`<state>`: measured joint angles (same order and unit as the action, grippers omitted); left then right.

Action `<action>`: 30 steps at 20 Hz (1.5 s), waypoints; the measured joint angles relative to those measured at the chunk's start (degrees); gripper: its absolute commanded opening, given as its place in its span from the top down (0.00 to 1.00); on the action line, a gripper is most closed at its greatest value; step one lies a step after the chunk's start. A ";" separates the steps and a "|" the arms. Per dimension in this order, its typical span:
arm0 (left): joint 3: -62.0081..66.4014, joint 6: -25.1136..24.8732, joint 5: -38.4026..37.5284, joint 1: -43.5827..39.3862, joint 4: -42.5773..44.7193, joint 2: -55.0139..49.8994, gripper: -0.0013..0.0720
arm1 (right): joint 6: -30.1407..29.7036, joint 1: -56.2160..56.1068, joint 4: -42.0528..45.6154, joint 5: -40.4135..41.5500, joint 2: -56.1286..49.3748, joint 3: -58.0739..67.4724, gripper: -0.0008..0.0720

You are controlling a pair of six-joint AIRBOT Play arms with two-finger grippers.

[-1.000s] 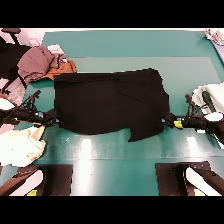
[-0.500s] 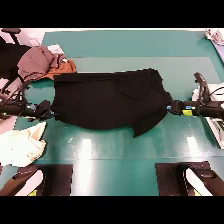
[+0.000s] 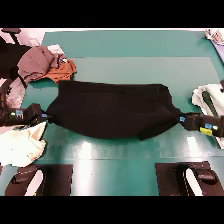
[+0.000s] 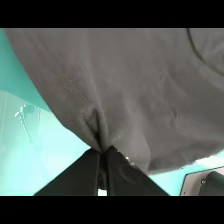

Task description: Fold the shirts.

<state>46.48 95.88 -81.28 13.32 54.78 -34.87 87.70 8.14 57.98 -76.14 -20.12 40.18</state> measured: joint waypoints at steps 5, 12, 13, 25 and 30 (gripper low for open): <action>0.00 5.20 -0.50 0.00 1.03 3.96 0.95 | 4.79 0.11 6.82 -1.68 4.42 -0.02 0.97; 0.00 7.30 14.53 -0.02 1.05 -3.34 0.95 | 6.14 0.22 8.66 10.49 -9.09 0.46 0.97; 0.00 7.02 16.46 -0.02 0.81 -5.42 0.95 | 6.16 -0.04 8.87 12.68 -12.15 0.94 0.97; 0.02 -2.40 34.62 -0.02 -6.40 -30.16 0.95 | 2.56 -8.68 9.60 23.34 -50.77 19.02 0.97; 1.14 -5.88 39.23 -0.04 -9.51 -34.21 0.95 | 2.21 -6.21 9.55 23.78 -56.30 21.00 0.97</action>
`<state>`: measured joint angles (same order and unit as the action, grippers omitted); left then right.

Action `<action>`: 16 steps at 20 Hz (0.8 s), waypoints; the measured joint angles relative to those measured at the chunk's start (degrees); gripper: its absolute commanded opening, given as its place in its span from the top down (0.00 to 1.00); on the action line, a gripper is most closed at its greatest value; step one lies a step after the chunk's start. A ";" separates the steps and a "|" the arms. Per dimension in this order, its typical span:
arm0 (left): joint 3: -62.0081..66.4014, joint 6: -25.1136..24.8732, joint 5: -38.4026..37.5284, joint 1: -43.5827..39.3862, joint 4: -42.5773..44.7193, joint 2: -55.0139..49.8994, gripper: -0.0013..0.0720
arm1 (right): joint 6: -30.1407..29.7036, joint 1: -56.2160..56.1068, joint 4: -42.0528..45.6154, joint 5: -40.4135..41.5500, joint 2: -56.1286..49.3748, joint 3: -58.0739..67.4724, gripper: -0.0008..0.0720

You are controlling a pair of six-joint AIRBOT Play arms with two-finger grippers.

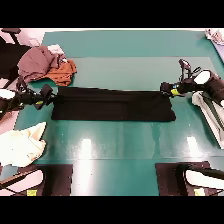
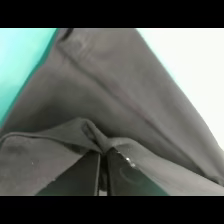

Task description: Fold the shirts.

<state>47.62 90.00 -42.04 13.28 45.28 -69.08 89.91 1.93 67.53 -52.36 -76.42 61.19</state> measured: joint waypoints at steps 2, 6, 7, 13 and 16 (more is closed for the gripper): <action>1.22 -1.62 1.29 0.00 -2.10 -1.36 0.95 | -0.02 1.29 -0.09 0.37 -0.68 0.07 0.97; 4.17 -3.87 2.43 -0.02 -4.44 -4.61 0.73 | -0.04 2.38 -0.15 1.77 -1.40 0.13 0.96; 4.76 -4.15 2.75 0.00 -4.83 -5.51 0.56 | -0.07 2.25 -0.07 2.21 -1.60 0.13 0.91; 8.72 -5.46 5.07 0.11 -7.26 -9.25 0.57 | -0.33 -0.66 0.17 6.75 -4.07 0.20 0.65; 13.20 -7.23 3.15 -0.02 -7.80 -9.68 0.57 | -0.59 -1.16 0.02 8.55 -4.66 1.42 0.62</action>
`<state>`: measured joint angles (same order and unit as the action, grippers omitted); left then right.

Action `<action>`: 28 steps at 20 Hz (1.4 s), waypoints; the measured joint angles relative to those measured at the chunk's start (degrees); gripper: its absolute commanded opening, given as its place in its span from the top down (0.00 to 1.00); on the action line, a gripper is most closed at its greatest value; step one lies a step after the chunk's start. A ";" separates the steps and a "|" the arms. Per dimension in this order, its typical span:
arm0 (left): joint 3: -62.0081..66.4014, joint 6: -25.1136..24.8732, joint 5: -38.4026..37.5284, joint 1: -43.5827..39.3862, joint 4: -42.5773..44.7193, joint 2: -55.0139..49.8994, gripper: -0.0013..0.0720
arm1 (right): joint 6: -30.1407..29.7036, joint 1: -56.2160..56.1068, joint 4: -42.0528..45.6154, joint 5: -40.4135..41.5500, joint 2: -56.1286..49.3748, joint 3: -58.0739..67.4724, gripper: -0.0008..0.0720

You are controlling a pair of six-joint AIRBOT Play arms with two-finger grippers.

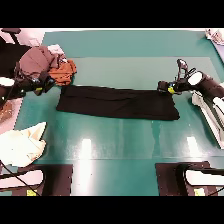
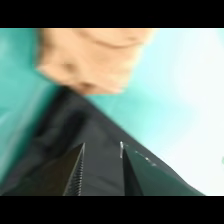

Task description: Fold the shirts.

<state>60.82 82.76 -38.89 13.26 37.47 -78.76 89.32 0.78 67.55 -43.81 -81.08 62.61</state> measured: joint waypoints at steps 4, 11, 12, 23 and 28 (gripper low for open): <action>7.61 -3.74 -9.44 -0.79 1.36 -0.07 0.67 | -2.38 3.93 0.11 -3.96 1.66 3.61 0.03; 15.56 -3.96 -21.20 -16.79 19.89 -0.26 0.88 | -9.60 19.85 -4.20 -18.93 4.20 1.99 0.01; 15.87 -3.76 -21.03 -19.71 21.70 -0.44 0.91 | -11.87 22.18 -7.32 -19.89 4.20 0.17 0.01; 21.88 -3.43 -23.65 -35.50 34.45 -10.23 0.95 | -33.59 29.59 -23.96 -31.52 -8.94 -7.91 0.01; 24.24 -5.57 -23.89 -36.20 33.40 -14.71 0.95 | -37.11 23.56 -27.61 -30.91 -12.46 -8.24 0.55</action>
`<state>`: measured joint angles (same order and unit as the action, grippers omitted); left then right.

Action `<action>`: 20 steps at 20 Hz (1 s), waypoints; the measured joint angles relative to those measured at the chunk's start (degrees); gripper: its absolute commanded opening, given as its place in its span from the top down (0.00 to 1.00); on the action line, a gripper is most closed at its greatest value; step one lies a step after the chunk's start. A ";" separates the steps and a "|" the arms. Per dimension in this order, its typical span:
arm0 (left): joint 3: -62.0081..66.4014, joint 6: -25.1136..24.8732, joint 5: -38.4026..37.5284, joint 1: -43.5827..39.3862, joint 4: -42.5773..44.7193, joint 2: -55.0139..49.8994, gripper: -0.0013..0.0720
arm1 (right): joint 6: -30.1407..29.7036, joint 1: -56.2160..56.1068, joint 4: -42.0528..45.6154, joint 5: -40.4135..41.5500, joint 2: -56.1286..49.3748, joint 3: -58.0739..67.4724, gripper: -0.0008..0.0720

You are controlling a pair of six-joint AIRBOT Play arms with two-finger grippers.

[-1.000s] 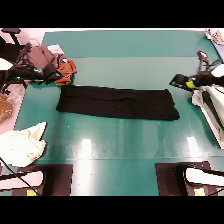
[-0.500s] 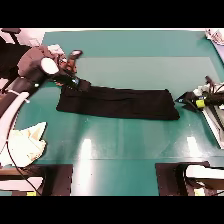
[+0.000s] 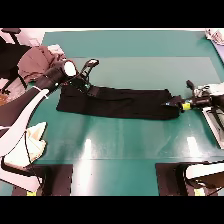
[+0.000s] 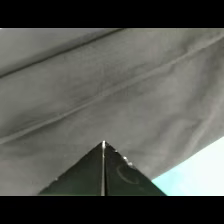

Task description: Fold the shirts.

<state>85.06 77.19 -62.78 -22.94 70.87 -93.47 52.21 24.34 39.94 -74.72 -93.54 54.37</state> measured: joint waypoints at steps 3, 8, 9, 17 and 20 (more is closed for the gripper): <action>0.37 -2.03 0.44 -0.68 -1.55 -2.62 0.95 | 0.17 -3.76 0.52 0.96 -0.66 0.22 0.96; 0.59 -4.55 2.21 -2.23 -3.37 -6.27 0.95 | 5.99 -8.13 0.22 -3.06 2.67 4.46 0.97; 0.57 -4.81 2.60 -2.45 -3.87 -6.93 0.95 | 8.11 -9.14 -0.48 -4.28 4.42 5.77 0.97; 0.48 -5.44 6.34 -2.86 -6.91 -9.18 0.95 | 30.23 -23.02 -1.31 -3.39 17.92 16.98 0.97; 0.48 -5.31 7.32 -2.91 -7.10 -9.38 0.95 | 37.09 -29.40 -1.51 0.04 18.51 22.62 0.97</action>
<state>85.54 71.88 -55.46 -25.85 63.77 -102.85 89.30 -5.06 38.44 -74.67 -75.02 76.99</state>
